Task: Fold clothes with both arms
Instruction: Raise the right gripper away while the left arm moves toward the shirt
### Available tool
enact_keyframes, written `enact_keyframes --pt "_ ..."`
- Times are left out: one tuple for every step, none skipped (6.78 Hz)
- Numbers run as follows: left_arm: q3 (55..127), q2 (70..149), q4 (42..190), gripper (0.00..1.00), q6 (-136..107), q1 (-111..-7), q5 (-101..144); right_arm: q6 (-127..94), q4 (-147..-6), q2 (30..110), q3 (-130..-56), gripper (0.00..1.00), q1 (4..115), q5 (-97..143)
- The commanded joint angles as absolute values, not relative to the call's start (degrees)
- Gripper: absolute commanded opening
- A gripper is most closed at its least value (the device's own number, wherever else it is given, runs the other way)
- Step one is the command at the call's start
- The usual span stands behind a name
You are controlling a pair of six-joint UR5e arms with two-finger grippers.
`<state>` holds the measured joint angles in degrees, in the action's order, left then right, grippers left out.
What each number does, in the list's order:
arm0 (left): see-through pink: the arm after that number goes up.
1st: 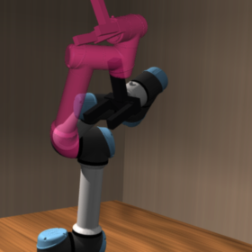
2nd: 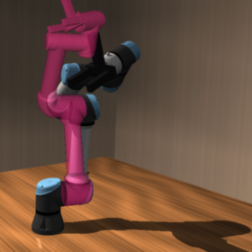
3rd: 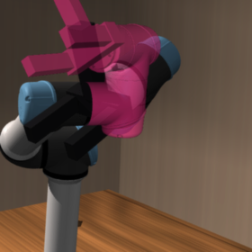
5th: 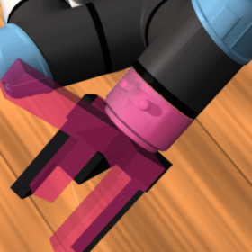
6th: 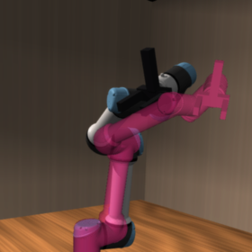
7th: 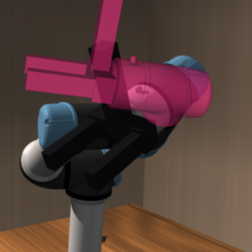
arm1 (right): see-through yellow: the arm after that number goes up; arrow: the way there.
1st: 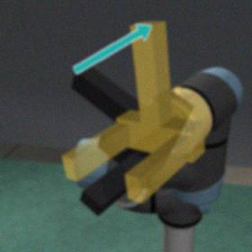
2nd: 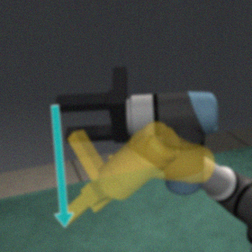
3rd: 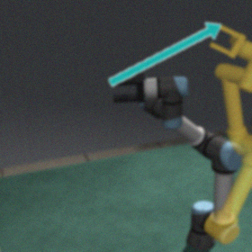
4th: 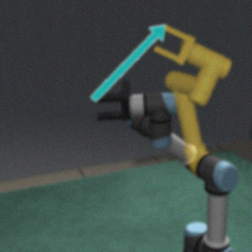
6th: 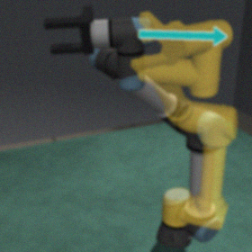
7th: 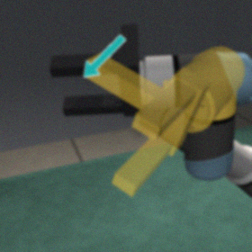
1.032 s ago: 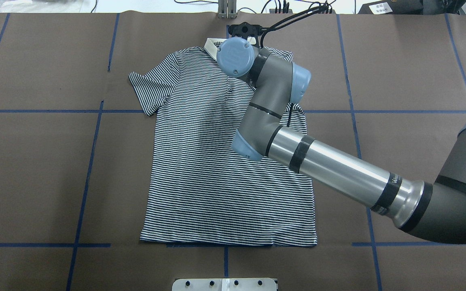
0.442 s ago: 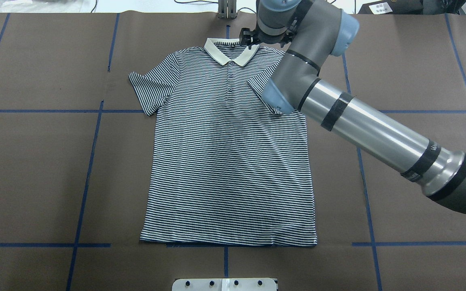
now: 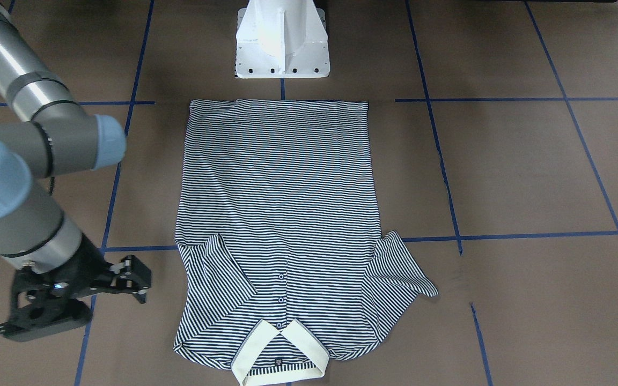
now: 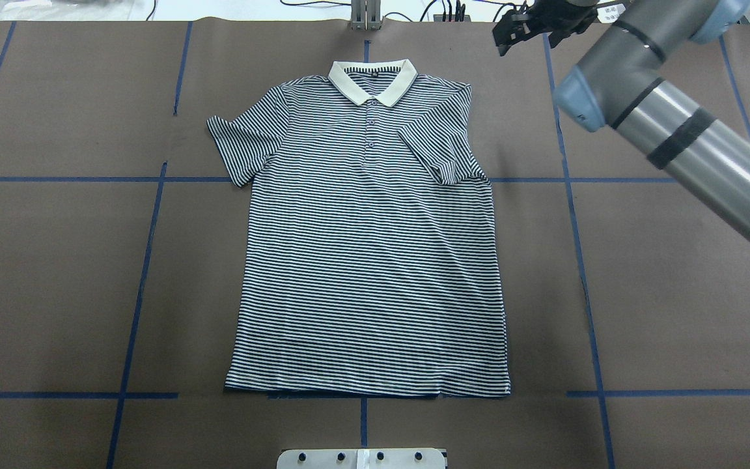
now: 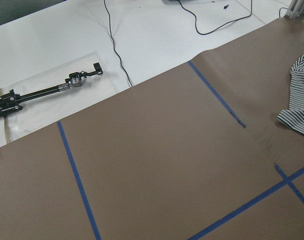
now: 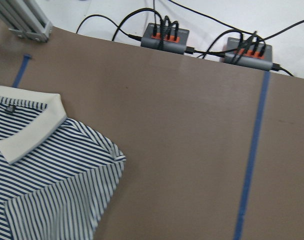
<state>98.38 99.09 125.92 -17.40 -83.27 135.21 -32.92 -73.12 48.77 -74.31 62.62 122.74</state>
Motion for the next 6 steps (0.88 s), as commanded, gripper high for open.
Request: enact_keyframes --pt "94.78 106.57 129.11 1.00 -31.49 -70.03 126.33 -18.08 -73.21 55.87 -75.94 1.00 72.65 130.94" --pt "90.05 110.87 129.55 1.00 -41.21 -67.09 122.64 -14.28 -73.39 57.29 -75.85 1.00 74.86 132.09" --pt "87.22 113.88 129.81 0.93 -48.27 -62.10 117.04 -14.15 -73.30 57.39 -75.85 1.00 75.06 132.27" --pt "83.19 117.13 132.16 0.84 -54.08 -58.57 112.11 -14.15 -73.04 57.57 -75.85 1.00 74.97 132.19" --pt "77.14 119.51 137.84 0.79 -56.49 -55.66 109.89 -14.15 -73.04 57.57 -75.85 1.00 74.97 132.10" --pt "68.73 122.05 144.60 0.77 -57.12 -54.16 107.69 -14.15 -73.04 57.66 -75.68 1.00 74.97 132.01"
